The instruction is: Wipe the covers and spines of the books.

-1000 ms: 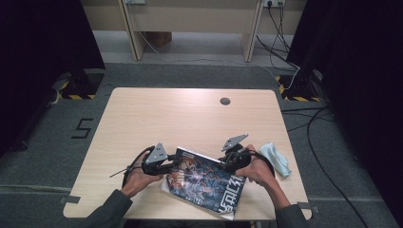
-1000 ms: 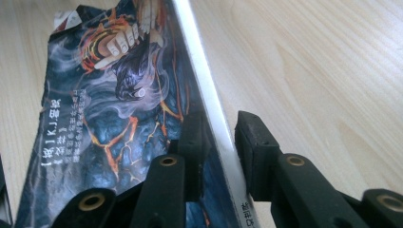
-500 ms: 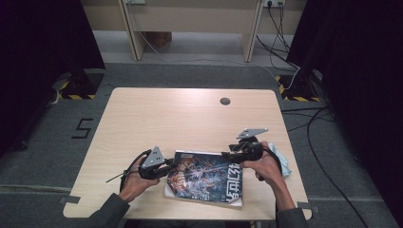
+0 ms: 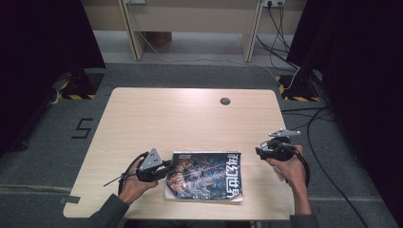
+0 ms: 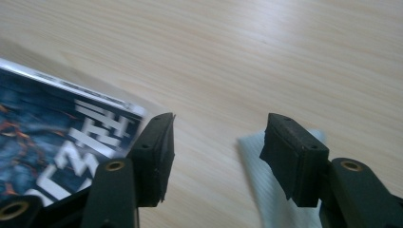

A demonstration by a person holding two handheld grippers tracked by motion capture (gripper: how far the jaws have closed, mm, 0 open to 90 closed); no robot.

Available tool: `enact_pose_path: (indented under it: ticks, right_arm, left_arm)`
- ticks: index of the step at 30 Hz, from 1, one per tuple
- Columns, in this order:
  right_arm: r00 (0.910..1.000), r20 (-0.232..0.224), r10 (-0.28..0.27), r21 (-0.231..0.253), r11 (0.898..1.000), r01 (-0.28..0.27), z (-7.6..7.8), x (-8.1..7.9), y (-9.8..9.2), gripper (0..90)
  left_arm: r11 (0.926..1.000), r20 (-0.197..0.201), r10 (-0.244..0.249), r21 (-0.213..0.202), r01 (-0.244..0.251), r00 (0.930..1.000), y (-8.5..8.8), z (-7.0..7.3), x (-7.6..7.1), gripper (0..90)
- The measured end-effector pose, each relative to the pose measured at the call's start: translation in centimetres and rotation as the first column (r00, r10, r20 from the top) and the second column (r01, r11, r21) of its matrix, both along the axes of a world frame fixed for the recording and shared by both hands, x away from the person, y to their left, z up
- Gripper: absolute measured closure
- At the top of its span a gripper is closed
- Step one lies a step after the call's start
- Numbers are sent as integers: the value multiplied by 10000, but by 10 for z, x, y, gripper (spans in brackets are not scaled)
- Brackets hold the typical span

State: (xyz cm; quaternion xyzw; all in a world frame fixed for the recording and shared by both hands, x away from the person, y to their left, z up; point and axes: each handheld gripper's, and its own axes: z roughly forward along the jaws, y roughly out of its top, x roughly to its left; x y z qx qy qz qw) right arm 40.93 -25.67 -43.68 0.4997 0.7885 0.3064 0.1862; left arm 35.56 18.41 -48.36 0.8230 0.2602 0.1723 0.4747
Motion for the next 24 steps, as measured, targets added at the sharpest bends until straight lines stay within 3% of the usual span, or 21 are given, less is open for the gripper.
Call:
enact_pose_path:
  ticks: [4,8,21,24]
  right_arm:
    - [9996,-142,-249,-591,9980,240,-6,0,-12,545]
    - [9974,-407,-591,-1122,9922,542,-16,2,-22,567]
    - [9852,-1224,-1197,-1386,9850,1025,-45,11,-37,580]
    - [9862,-1261,-1071,-920,9911,958,-48,12,-40,647]
  left_arm:
    - [10000,-28,40,24,-40,10000,-1,1,-3,820]
    - [10000,-77,-31,9,31,10000,0,1,-5,820]
    - [10000,-163,-30,21,30,9999,1,0,-11,816]
    - [10000,-158,-18,2,18,9999,1,0,-11,813]
